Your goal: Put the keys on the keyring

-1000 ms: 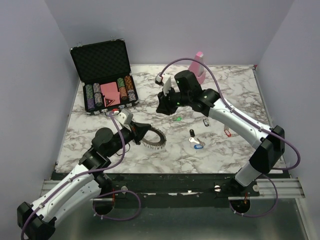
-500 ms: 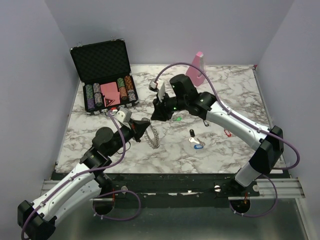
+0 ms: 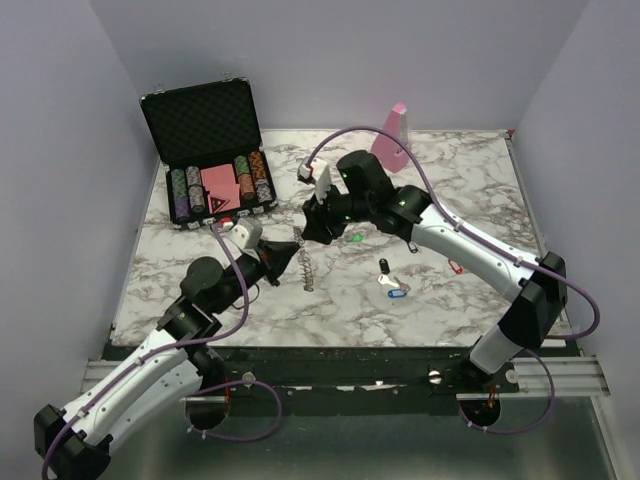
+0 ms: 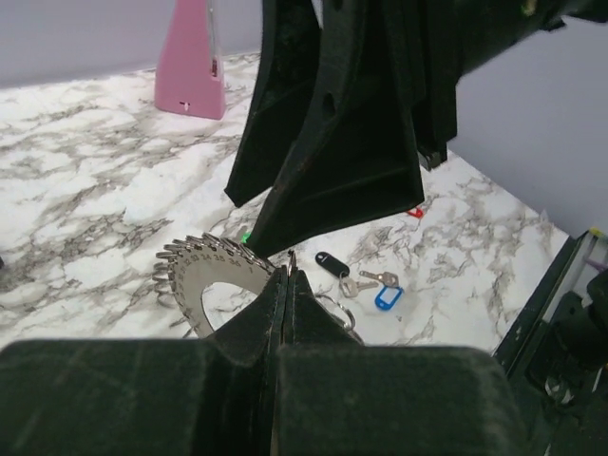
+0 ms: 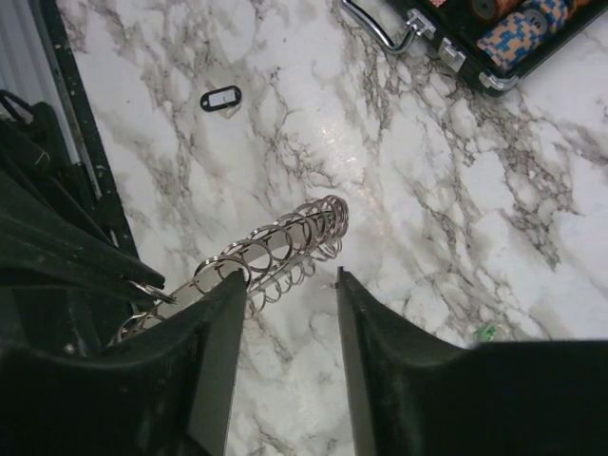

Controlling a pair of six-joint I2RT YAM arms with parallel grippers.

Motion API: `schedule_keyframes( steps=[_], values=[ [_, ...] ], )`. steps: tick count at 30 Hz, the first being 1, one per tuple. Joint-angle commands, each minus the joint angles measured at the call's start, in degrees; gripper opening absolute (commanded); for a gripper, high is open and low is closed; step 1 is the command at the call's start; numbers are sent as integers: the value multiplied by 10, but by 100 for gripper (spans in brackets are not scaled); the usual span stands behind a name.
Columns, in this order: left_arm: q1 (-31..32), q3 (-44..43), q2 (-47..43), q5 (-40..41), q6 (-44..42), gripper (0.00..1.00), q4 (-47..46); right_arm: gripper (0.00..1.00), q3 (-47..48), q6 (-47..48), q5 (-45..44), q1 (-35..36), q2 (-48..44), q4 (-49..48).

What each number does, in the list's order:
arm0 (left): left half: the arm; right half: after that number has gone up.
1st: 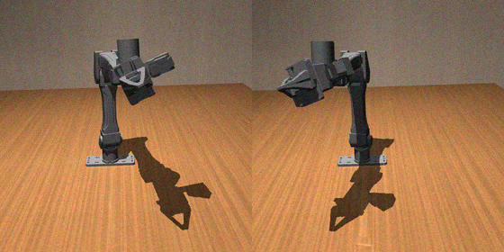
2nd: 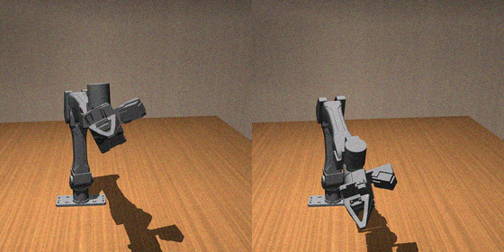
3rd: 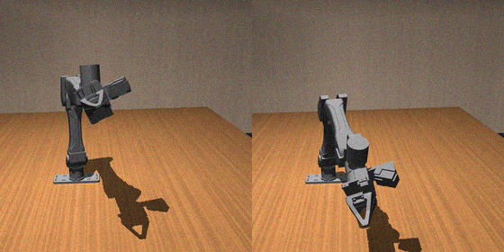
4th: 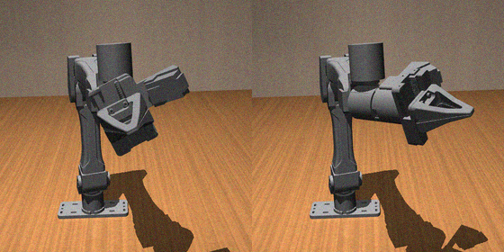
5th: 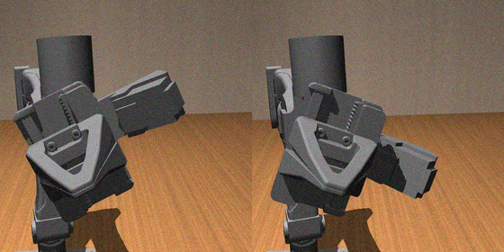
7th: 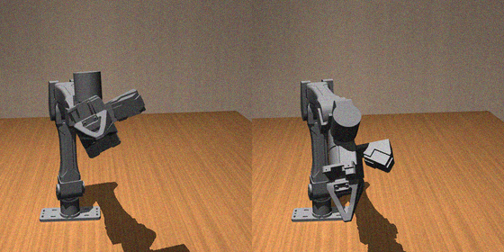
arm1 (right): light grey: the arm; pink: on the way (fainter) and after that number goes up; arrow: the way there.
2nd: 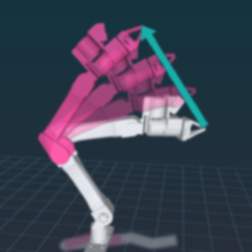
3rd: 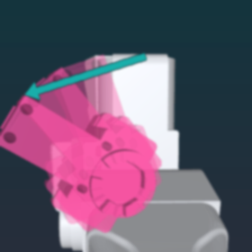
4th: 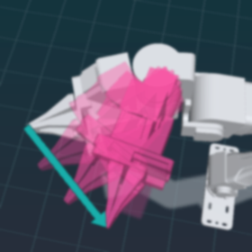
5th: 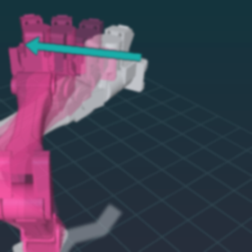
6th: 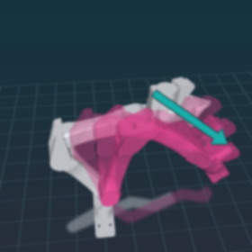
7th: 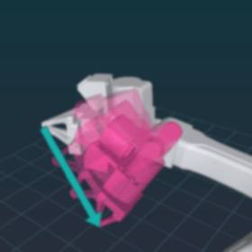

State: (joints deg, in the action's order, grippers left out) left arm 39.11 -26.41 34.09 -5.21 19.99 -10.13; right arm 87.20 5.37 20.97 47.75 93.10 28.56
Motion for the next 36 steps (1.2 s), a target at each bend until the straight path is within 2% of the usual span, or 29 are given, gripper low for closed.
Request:
schedule_keyframes(
  steps=[1,4,7,11,14,15,18,19,22,27,29,33,36],
  values=[
    [1,23,-56,-118,-104,0,-47,58,-6,30,-4,-14,-30,8],
    [1,62,-102,-246,-196,0,-84,84,-5,116,98,-27,-56,60],
    [2,62,-127,-327,-294,0,-59,100,-11,203,165,-41,-88,100],
    [1,25,-112,-367,-329,0,-9,100,-47,229,210,-73,-107,99],
    [1,26,-94,-394,-311,0,-47,100,-67,291,328,-94,-119,135],
    [1,29,-90,-402,-301,0,-61,100,-68,327,363,-99,-123,162],
    [1,42,-82,-408,-277,0,-107,100,-77,524,455,-100,-134,288],
    [1,47,-81,-408,-270,0,-123,100,-86,542,470,-100,-140,304],
    [1,58,-73,-406,-235,0,-170,100,-92,545,471,-100,-143,305],
    [1,69,-57,-394,-172,0,-219,100,-88,467,488,-103,-126,280],
    [1,77,-57,-388,-156,0,-238,100,-86,474,497,-107,-122,284],
    [1,87,-57,-373,-131,0,-248,99,-84,498,480,-110,-133,288],
    [1,85,-53,-357,-117,0,-235,100,-85,480,478,-128,-144,279]
  ],
)
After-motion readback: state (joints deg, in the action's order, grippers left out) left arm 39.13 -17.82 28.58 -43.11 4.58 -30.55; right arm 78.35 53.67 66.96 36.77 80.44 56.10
